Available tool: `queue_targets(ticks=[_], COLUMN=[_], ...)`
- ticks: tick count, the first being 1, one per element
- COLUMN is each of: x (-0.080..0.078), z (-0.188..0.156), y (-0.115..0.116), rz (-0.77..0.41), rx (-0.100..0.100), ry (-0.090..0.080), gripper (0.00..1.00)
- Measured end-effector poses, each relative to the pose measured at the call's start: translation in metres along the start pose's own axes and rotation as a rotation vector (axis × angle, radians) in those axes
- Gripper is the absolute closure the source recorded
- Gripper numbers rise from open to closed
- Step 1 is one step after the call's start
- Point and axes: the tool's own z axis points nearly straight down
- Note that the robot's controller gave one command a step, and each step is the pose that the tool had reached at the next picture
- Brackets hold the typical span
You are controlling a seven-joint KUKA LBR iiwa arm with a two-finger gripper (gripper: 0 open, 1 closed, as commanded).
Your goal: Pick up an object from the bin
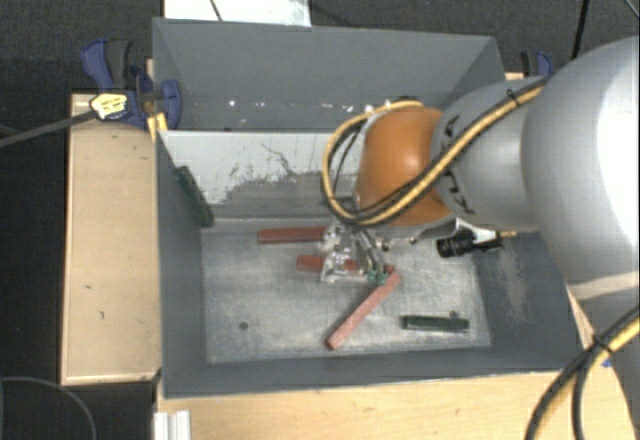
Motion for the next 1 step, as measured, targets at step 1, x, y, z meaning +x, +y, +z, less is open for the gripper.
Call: queue_targets(ticks=[1], x=[0.0048], z=[0.0029], y=[0.0000], rz=[0.000], rx=[0.004], ry=[0.017], gripper=[0.00])
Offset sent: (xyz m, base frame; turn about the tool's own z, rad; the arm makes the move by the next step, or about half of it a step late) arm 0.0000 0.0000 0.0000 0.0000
